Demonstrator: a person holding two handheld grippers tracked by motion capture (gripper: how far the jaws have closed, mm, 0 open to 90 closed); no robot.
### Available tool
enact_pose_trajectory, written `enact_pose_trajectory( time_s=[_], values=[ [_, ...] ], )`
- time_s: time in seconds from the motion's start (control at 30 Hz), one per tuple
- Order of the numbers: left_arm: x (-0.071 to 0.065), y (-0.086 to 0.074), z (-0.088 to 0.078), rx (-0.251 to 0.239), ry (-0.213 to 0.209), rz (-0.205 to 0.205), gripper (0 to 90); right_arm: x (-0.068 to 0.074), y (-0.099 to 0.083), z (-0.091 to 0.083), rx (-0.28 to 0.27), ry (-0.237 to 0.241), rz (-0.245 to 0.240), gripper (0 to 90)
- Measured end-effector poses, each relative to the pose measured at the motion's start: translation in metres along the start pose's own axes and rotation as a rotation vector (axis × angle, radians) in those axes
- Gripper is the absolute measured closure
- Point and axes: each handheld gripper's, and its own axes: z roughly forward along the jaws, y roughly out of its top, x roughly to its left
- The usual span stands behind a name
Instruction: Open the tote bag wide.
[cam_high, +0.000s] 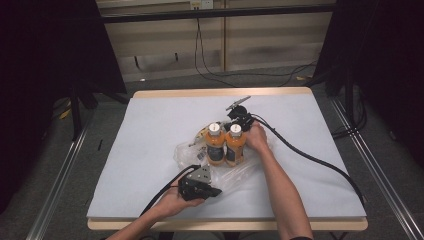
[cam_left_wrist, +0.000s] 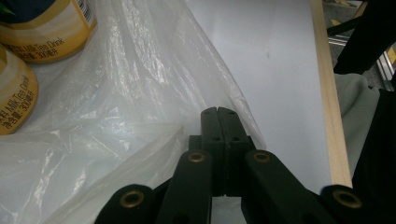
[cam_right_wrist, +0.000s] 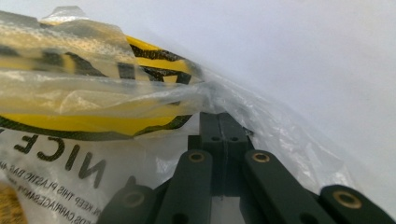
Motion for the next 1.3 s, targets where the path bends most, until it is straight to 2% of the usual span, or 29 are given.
enact_pose_trajectory(
  time_s=[0.1, 0.2, 0.23, 0.3, 0.33, 0.4, 0.47, 0.5, 0.57, 0.7, 0.73, 0.8, 0.83, 0.9, 0.97, 1.13, 1.2, 1.23, 1.3],
  values=[
    [-0.001, -0.001, 0.000, -0.010, -0.010, 0.001, 90.0, 0.000, 0.002, 0.002, -0.005, -0.018, -0.008, 90.0],
    [-0.001, 0.000, -0.001, 0.003, -0.012, -0.002, 90.0, 0.000, 0.002, 0.001, 0.001, -0.018, 0.017, 90.0],
    [0.000, -0.001, 0.000, -0.014, -0.021, -0.011, 90.0, 0.000, 0.002, 0.001, -0.001, -0.011, 0.029, 90.0],
    [0.002, -0.001, -0.001, -0.010, -0.009, -0.008, 90.0, -0.002, 0.001, 0.000, -0.008, 0.014, 0.031, 90.0],
    [0.002, -0.001, -0.001, -0.015, -0.011, -0.022, 90.0, -0.001, 0.000, -0.001, -0.004, 0.023, 0.030, 90.0],
    [0.005, -0.001, -0.002, -0.031, -0.008, -0.022, 90.0, 0.001, 0.001, -0.004, -0.013, 0.050, 0.034, 90.0],
    [0.006, -0.001, -0.006, -0.038, 0.002, -0.029, 90.0, 0.002, 0.002, -0.009, -0.044, 0.066, 0.028, 90.0],
    [0.007, -0.001, -0.007, -0.062, -0.003, -0.039, 90.0, 0.003, 0.003, -0.012, -0.048, 0.070, 0.029, 90.0],
    [0.008, 0.000, -0.011, -0.079, 0.001, -0.047, 90.0, 0.004, 0.004, -0.017, -0.044, 0.071, 0.013, 90.0],
    [0.008, 0.001, -0.016, -0.115, 0.009, -0.061, 90.0, 0.005, 0.003, -0.032, -0.090, 0.101, 0.020, 90.0],
    [0.008, 0.001, -0.017, -0.110, 0.023, -0.057, 90.0, 0.005, 0.003, -0.035, -0.101, 0.098, 0.010, 90.0],
    [0.009, 0.002, -0.019, -0.133, 0.020, -0.067, 90.0, 0.005, 0.002, -0.041, -0.105, 0.103, 0.009, 90.0],
    [0.009, 0.003, -0.020, -0.131, 0.030, -0.058, 90.0, 0.005, 0.001, -0.045, -0.106, 0.096, 0.011, 90.0],
    [0.009, 0.004, -0.024, -0.167, 0.025, -0.066, 90.0, 0.005, -0.002, -0.051, -0.125, 0.106, 0.010, 90.0],
    [0.009, 0.006, -0.028, -0.180, 0.039, -0.064, 90.0, 0.005, -0.004, -0.057, -0.139, 0.111, -0.006, 90.0],
    [0.011, 0.007, -0.034, -0.214, 0.061, -0.089, 89.5, 0.007, -0.012, -0.074, -0.174, 0.102, -0.023, 90.0],
    [0.012, 0.008, -0.037, -0.198, 0.101, -0.101, 82.4, 0.007, -0.015, -0.082, -0.186, 0.091, -0.026, 90.0],
    [0.014, 0.007, -0.038, -0.212, 0.097, -0.101, 79.5, 0.007, -0.017, -0.086, -0.191, 0.086, -0.031, 90.0],
    [0.015, 0.007, -0.041, -0.219, 0.106, -0.108, 79.2, 0.006, -0.023, -0.091, -0.190, 0.048, -0.038, 88.4]
  ],
)
